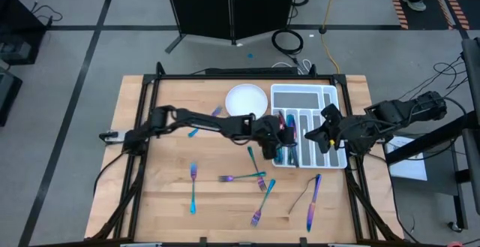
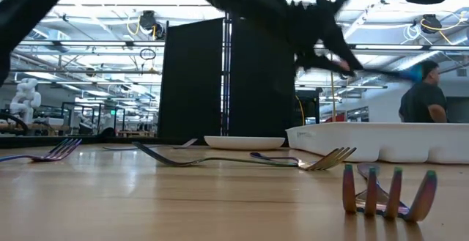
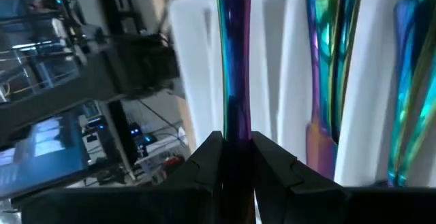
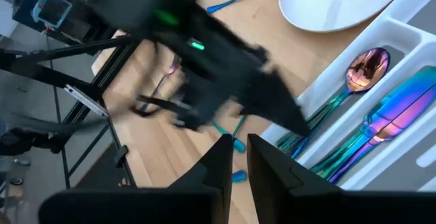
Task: Sort silverware
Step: Put the purple table knife into the white silverware tray
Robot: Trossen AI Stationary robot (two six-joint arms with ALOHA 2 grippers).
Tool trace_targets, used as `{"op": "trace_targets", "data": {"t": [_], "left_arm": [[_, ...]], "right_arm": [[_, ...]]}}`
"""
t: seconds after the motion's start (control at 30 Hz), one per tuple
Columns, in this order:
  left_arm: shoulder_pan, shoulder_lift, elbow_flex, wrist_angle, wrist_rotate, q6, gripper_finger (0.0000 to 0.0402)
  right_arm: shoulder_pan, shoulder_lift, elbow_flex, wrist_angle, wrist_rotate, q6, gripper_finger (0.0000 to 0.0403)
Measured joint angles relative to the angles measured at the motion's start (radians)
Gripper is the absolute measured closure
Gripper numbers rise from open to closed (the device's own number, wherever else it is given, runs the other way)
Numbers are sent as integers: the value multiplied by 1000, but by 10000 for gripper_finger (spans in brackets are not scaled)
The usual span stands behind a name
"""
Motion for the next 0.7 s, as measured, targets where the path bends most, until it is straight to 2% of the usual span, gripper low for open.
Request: {"op": "trace_targets", "data": {"t": [0.27,0.5,0.7], "left_arm": [[53,120,73,17,68,29,345],[80,122,75,15,96,100,345],[85,122,75,-89,126,185,345]], "right_arm": [[-4,0,0,5,1,0,365],[-4,0,0,5,10,-3,365],[-4,0,0,5,10,11,365]]}}
